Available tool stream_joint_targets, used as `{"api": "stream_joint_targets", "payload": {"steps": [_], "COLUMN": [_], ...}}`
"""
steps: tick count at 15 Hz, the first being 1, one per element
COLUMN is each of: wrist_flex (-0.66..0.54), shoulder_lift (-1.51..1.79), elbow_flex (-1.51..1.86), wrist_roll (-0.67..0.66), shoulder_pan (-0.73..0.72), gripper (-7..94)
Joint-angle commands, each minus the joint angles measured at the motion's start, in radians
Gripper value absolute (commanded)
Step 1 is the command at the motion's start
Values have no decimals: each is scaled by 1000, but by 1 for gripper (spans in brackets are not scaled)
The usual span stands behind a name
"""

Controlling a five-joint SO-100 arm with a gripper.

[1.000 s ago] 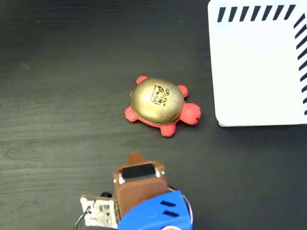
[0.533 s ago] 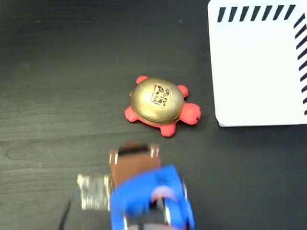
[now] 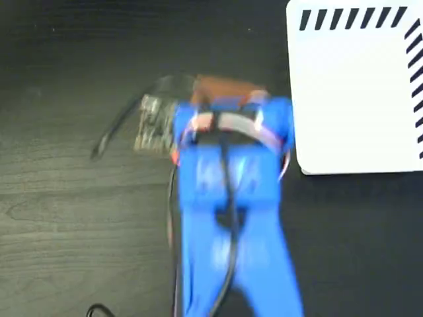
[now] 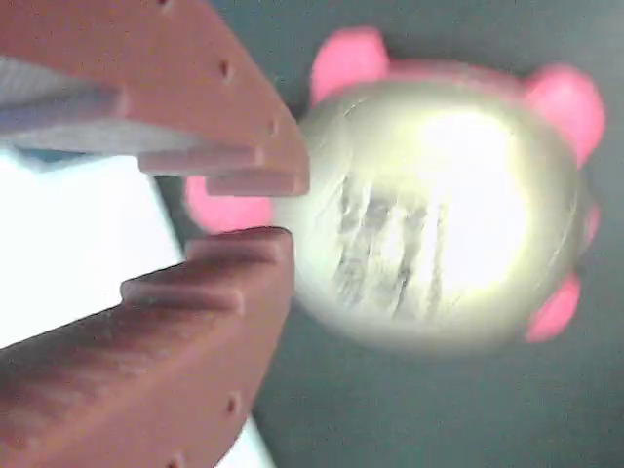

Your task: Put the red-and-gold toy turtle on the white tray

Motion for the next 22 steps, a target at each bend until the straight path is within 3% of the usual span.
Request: {"api": "stream_joint_targets", "payload": {"steps": [1,4,9,13,16,18,22], "wrist_flex": [98,176,186,250,290,293,290], "shoulder_lift": [-61,-120,-158,-196,-195,-204,-247], "elbow_flex": [-195,-268,-298,-304,-288,-270,-270], "wrist_roll": [37,94,172,172,146,146,153], "shoulder_pan": [18,11,25,25,-5,-18,-25], "gripper": [0,0,1,33,33,50,51]}}
